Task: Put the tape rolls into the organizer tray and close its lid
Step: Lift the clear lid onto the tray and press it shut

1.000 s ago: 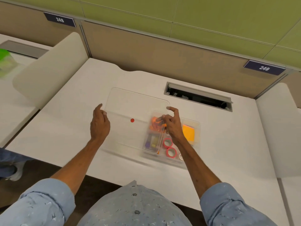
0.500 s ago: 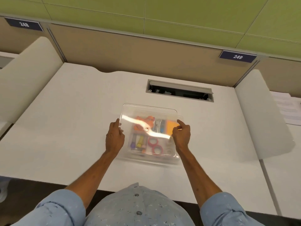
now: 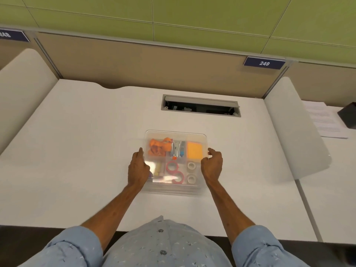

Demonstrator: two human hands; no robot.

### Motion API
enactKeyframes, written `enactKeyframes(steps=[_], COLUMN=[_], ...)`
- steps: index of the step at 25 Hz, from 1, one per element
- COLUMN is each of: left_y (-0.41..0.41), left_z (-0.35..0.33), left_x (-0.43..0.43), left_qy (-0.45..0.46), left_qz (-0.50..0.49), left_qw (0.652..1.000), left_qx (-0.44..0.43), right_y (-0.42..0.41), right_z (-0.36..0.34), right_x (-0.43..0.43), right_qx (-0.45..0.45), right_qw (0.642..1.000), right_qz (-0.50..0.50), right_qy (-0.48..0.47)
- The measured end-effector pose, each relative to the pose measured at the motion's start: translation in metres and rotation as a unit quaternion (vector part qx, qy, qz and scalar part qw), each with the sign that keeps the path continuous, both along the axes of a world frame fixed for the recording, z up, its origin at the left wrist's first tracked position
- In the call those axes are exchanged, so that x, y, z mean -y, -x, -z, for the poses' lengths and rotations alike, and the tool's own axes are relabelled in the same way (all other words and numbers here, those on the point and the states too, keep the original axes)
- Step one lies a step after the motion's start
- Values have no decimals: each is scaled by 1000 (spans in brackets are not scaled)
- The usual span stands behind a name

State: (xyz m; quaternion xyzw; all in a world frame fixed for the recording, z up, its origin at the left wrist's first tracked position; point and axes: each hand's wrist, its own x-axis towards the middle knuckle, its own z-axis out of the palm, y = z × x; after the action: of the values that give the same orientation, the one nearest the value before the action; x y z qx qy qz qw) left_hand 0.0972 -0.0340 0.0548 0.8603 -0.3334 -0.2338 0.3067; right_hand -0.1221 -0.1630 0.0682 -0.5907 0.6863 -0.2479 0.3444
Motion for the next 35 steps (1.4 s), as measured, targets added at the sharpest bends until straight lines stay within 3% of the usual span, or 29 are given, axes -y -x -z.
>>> enactKeyframes(steps=[19, 26, 30, 35], left_y=[-5, 12, 24, 26], left_z=[9, 15, 21, 33], left_x=[1, -4, 2, 5], left_qy=[-24, -26, -71, -106], left_qz=[40, 108, 148, 157], left_qw=[998, 979, 969, 962], left_qx=[-46, 170, 186, 198], right_y=[7, -7, -9, -12], right_z=[17, 26, 38, 44], right_x=[0, -27, -29, -27], right_qx=[-81, -276, -319, -300], right_qw=[993, 945, 916, 925], right_qz=[-81, -156, -234, -225], right_qy=[7, 76, 64, 58])
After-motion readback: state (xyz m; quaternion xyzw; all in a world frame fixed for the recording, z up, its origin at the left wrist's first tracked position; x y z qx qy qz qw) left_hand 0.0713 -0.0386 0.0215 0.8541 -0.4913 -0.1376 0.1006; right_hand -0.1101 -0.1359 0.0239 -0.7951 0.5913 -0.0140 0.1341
